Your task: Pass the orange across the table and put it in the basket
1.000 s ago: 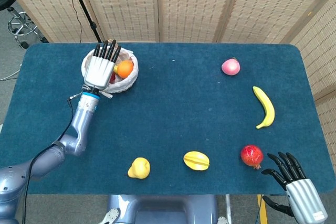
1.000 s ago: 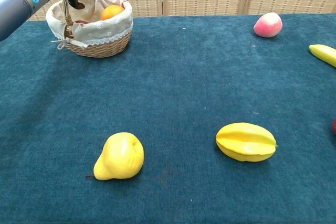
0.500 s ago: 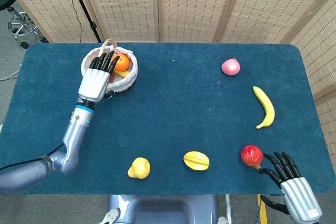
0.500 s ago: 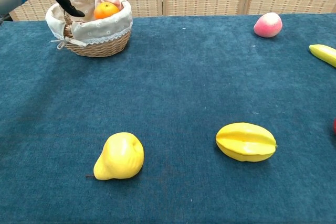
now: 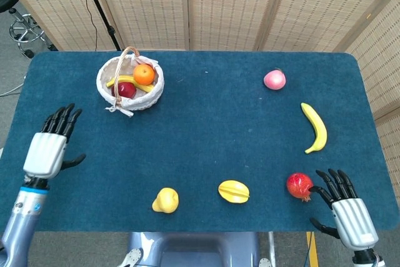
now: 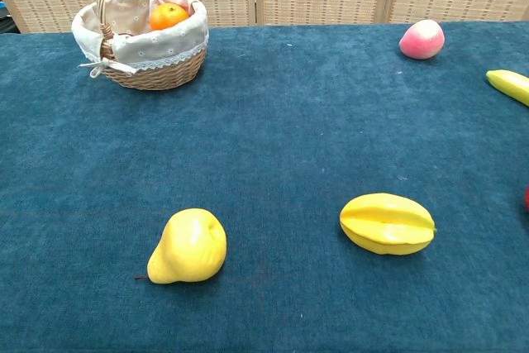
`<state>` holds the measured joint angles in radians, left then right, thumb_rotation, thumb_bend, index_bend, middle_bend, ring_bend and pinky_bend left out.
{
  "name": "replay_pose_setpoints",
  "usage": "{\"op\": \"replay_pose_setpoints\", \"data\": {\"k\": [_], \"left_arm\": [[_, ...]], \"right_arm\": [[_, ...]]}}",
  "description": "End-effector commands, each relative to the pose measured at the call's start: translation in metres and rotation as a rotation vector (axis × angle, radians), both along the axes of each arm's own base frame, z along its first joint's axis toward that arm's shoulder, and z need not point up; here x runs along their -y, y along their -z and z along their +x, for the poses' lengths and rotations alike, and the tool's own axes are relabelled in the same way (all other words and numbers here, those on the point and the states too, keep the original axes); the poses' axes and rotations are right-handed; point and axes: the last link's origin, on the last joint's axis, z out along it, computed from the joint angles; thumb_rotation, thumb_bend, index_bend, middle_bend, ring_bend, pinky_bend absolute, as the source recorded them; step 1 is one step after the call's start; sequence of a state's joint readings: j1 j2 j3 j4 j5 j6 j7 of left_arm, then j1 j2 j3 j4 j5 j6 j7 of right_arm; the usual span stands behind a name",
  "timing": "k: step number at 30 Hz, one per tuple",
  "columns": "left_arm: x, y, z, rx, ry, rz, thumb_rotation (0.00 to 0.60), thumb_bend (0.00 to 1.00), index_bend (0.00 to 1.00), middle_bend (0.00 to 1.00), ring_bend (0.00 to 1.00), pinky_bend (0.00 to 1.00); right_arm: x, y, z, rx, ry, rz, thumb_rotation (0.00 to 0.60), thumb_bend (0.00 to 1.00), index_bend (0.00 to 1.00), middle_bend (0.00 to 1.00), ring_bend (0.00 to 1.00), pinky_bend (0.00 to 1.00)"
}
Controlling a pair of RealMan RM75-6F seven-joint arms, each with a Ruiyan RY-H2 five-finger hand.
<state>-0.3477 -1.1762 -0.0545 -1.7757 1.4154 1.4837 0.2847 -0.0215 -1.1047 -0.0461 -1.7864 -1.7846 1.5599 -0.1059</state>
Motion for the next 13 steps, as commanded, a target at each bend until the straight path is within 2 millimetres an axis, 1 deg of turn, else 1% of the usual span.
{"op": "replay_pose_setpoints", "data": {"k": [1, 3, 6, 11, 13], "left_arm": [[0.042, -0.019, -0.028, -0.039, -0.03, 0.051, 0.6, 0.02, 0.0, 0.0, 0.0, 0.14], [0.058, -0.025, -0.038, -0.079, -0.045, 0.09, 0.6, 0.02, 0.0, 0.0, 0.0, 0.14], [0.078, -0.029, -0.049, -0.082, -0.061, 0.11, 0.6, 0.02, 0.0, 0.0, 0.0, 0.14], [0.099, -0.035, -0.058, -0.067, -0.092, 0.116, 0.6, 0.02, 0.0, 0.0, 0.0, 0.14], [0.104, -0.036, -0.059, -0.07, -0.098, 0.124, 0.6, 0.02, 0.0, 0.0, 0.0, 0.14]], "right_arm": [[0.007, 0.001, 0.001, -0.011, -0.007, -0.01, 0.6, 0.0, 0.32, 0.11, 0.06, 0.04], [0.011, 0.0, 0.003, -0.014, -0.009, -0.02, 0.6, 0.0, 0.32, 0.11, 0.06, 0.04], [0.015, -0.002, 0.005, -0.005, -0.005, -0.032, 0.6, 0.0, 0.32, 0.11, 0.06, 0.04], [0.017, -0.002, 0.006, 0.003, 0.003, -0.038, 0.6, 0.0, 0.32, 0.11, 0.06, 0.04], [0.018, -0.001, 0.006, 0.003, 0.005, -0.041, 0.6, 0.0, 0.32, 0.11, 0.06, 0.04]]}}
